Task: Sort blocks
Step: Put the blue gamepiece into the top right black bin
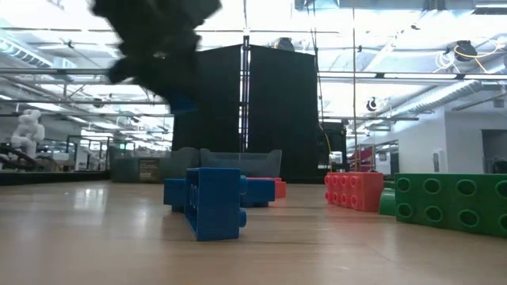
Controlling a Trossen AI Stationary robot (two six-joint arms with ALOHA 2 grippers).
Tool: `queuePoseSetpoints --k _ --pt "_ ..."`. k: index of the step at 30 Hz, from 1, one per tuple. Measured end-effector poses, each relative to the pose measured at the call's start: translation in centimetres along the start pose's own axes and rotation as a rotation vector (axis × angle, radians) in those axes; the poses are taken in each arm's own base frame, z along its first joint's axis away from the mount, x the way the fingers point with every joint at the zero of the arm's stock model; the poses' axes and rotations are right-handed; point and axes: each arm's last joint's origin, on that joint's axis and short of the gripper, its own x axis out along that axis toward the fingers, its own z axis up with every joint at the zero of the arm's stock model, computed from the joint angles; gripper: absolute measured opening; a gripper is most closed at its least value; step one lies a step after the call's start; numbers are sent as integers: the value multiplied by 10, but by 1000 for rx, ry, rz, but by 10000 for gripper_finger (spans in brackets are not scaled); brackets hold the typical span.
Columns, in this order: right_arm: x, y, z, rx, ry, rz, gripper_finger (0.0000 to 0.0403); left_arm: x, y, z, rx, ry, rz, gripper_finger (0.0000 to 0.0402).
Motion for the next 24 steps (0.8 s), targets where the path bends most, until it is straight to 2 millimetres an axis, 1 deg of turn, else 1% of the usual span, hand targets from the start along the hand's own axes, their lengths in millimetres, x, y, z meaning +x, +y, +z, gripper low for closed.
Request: queuePoseSetpoints --k 2,5,9,12,15,20,22,24 --pt "0 0 0 3 -4 2 0 8 11 24 11 -40 33 124" --pt "0 0 0 11 -4 2 0 27 27 61 37 -95 67 124" --pt "0 0 0 37 -4 2 0 51 50 112 62 -193 51 124" --pt "0 0 0 53 -4 2 0 68 72 145 46 -274 45 124" --pt "0 0 0 62 -4 2 0 79 102 173 -10 -334 72 124" --pt "0 0 1 64 -10 0 0 91 151 202 -96 -369 151 124" --pt "0 1 1 66 -16 2 0 97 167 209 -131 -377 160 124" --pt "0 1 2 69 -23 5 0 106 180 212 -151 -349 143 124"
